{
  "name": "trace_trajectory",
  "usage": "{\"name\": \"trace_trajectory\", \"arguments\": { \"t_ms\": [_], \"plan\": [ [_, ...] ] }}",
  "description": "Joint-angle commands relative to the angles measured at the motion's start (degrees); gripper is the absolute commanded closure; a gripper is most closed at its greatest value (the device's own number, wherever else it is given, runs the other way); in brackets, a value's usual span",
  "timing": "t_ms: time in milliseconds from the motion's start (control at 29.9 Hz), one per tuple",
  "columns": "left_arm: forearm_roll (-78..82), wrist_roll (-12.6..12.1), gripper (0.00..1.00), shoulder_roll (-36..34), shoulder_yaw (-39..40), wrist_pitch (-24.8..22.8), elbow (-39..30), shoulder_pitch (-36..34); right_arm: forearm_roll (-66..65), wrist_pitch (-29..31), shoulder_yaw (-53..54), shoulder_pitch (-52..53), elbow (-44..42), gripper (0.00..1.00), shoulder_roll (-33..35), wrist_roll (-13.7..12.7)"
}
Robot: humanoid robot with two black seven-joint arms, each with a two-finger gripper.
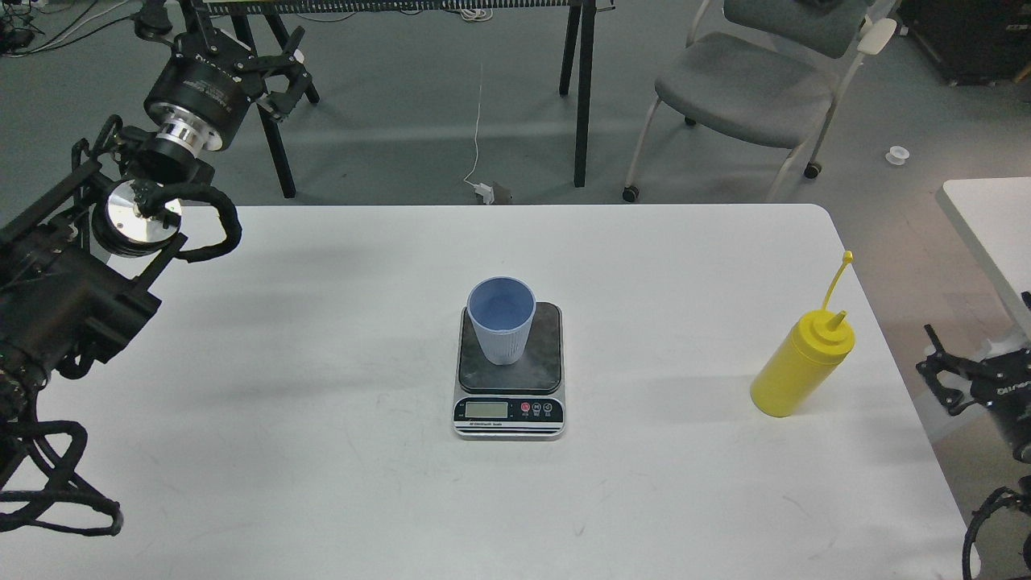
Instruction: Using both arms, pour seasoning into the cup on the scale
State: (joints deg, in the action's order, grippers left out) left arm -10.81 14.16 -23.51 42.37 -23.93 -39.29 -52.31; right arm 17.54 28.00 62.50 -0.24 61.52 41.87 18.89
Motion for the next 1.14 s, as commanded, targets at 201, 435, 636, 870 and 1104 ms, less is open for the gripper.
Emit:
{"name": "trace_trajectory", "arguments": {
  "t_ms": [201,435,636,870,1104],
  "plan": [
    [-0.1,-0.1,0.01,-0.4,0.6,-0.3,0.1,0.9,-2.6,0.0,-4.9,22.9,-16.7,0.0,-1.4,-0.8],
    [-0.7,0.1,0.01,-0.5,0.8,-1.6,0.2,3.2,-2.6,0.0,-8.8,33.3,-28.8,0.0,-8.6,-0.8],
    [-0.9,0.5,0.01,-0.5,1.0,-1.8,0.7,5.3,-2.6,0.0,-11.3,39.1,-34.5,0.0,-11.6,-0.7],
    [-0.8,0.4,0.01,-0.2,4.7,-2.9,0.5,7.9,-2.7,0.0,-12.4,41.4,-34.9,0.0,-11.3,-0.7],
    [-0.8,0.4,0.01,0.0,5.4,-2.9,0.2,7.9,-2.7,0.0,-12.5,41.5,-34.9,0.0,-11.0,-0.8]
  ]
}}
